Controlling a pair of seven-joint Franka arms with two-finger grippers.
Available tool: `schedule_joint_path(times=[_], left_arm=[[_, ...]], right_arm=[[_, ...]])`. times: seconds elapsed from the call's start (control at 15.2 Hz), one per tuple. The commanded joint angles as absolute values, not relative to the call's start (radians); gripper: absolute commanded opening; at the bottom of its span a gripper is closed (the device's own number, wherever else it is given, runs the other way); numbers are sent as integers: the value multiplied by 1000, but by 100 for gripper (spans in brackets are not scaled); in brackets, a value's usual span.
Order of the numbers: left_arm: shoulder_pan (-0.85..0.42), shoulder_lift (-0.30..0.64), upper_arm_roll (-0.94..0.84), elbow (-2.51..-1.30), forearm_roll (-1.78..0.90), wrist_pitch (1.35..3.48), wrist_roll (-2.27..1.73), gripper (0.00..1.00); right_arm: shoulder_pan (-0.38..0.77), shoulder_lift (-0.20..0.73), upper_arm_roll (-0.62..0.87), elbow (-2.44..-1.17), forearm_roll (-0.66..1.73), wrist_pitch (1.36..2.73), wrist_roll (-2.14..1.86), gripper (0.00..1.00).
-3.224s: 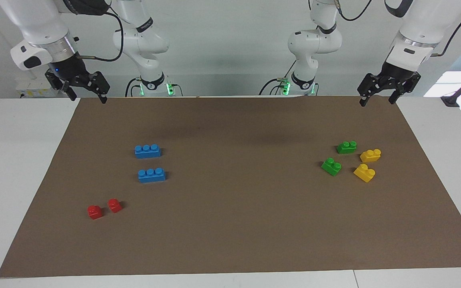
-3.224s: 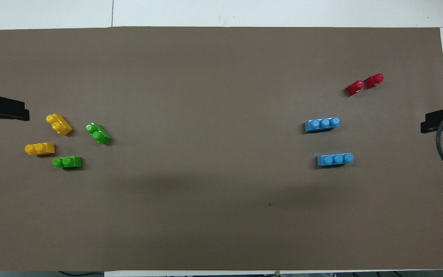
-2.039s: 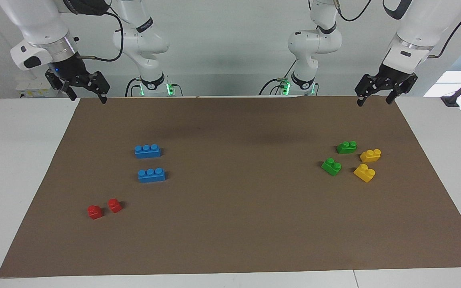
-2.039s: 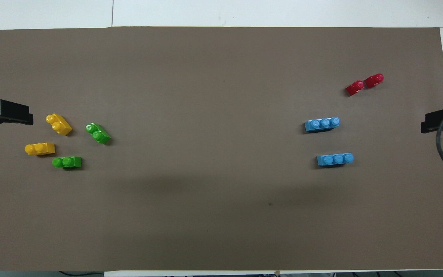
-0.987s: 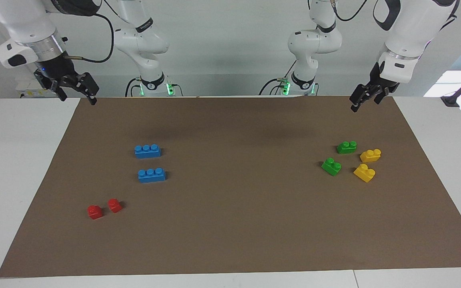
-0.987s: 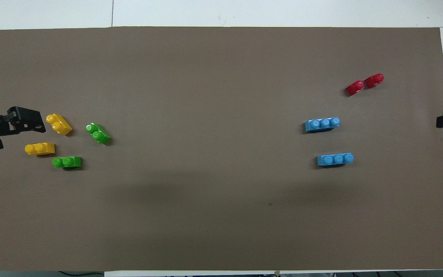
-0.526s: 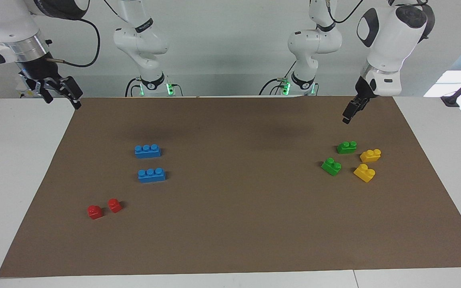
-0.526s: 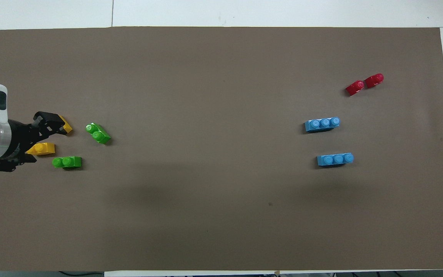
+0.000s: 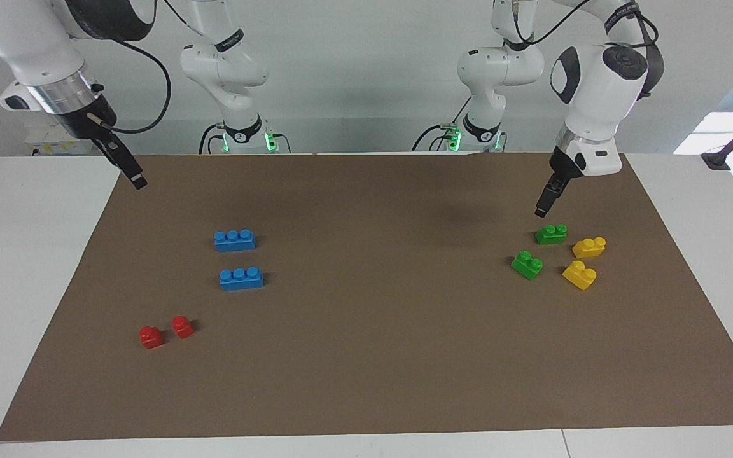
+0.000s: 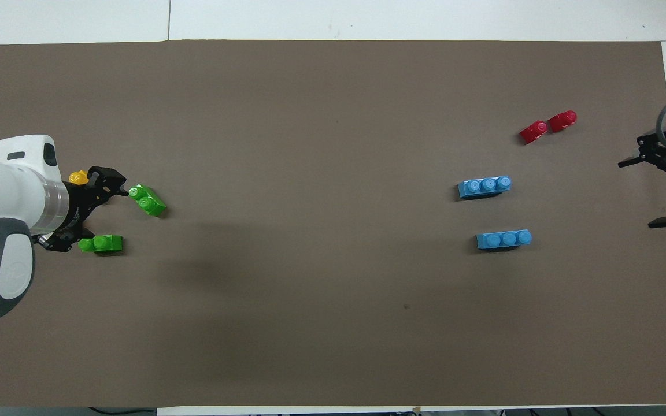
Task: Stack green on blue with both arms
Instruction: 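Reach the left gripper to the green brick while the right gripper reaches the blue brick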
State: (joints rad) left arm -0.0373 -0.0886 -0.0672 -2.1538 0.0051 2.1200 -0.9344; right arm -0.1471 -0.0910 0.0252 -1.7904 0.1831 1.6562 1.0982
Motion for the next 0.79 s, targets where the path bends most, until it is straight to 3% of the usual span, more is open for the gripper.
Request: schedule_joint_path(times=[0.0, 0.72], left_arm=[[-51, -17, -55, -2154, -8, 2195, -933, 100], [-9, 77, -54, -2246, -8, 2431, -862, 100]], right_arm=[[-185, -55, 23, -1827, 277, 1677, 1193, 100], [-181, 155, 25, -1813, 377, 1758, 1186, 100]])
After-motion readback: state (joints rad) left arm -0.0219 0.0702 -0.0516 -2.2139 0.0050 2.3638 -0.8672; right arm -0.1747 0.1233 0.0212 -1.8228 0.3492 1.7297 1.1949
